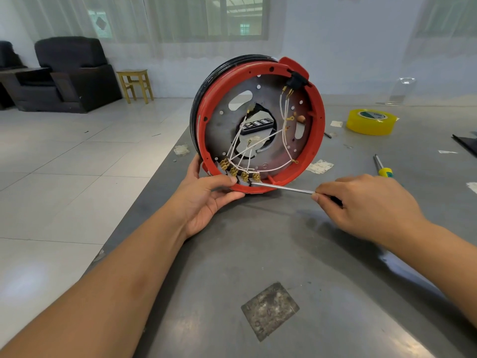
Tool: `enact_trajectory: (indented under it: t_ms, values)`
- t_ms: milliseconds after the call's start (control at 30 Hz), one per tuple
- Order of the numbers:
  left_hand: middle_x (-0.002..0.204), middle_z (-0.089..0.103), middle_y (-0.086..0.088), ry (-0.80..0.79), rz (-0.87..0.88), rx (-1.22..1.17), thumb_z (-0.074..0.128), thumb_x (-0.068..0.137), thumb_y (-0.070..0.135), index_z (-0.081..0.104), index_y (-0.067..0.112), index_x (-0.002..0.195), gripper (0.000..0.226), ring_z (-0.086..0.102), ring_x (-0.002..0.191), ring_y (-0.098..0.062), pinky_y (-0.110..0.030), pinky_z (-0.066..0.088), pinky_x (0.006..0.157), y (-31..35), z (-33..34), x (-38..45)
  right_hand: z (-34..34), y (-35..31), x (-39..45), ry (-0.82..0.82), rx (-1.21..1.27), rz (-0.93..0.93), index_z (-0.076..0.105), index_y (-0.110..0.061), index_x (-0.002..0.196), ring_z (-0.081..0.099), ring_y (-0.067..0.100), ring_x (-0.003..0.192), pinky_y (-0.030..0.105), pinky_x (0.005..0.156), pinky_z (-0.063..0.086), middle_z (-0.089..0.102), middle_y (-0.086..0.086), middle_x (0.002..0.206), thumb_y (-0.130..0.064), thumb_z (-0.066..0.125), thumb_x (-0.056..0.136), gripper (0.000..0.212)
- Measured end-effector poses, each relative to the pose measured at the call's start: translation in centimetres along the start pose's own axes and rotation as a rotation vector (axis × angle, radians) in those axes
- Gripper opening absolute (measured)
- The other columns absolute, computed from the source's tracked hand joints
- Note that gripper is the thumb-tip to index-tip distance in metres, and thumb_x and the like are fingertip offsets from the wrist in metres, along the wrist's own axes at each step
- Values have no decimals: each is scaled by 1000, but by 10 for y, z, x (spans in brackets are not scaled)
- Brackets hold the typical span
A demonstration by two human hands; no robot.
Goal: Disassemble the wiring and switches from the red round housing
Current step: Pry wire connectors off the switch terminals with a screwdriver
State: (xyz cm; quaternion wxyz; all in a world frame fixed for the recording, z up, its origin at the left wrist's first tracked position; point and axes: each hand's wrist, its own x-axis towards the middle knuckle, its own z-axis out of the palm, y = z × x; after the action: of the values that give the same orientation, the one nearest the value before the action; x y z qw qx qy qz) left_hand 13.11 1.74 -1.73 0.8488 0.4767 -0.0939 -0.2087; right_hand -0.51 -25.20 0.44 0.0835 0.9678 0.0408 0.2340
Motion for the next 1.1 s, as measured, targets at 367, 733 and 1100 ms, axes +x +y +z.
enact_trajectory:
  t_ms: [367, 733, 1100]
  values:
    - [129, 71, -23, 63, -3, -98, 69, 82, -22, 48, 33, 150, 90, 74, 108, -48, -56, 64, 83, 0, -2, 2, 15, -9, -6, 15, 110, 58, 68, -44, 105, 65, 13, 75, 24, 46, 45, 71, -17, 87, -64, 25, 97, 48]
    - [133, 64, -29, 81, -14, -160, 68, 85, -19, 47, 17, 146, 74, 75, 106, -45, -56, 64, 87, 2, -4, 2, 15, -28, -8, -93, 191, 182, 63, -34, 96, 59, 18, 75, 27, 49, 34, 60, -15, 71, -57, 33, 101, 38]
    - [103, 73, -21, 81, -13, -144, 71, 82, -18, 46, 16, 147, 77, 76, 103, -45, -57, 64, 84, -1, -5, 5, 11, -34, -7, -37, 78, 162, 58, -36, 102, 62, 19, 75, 33, 54, 50, 64, -12, 81, -62, 21, 100, 45]
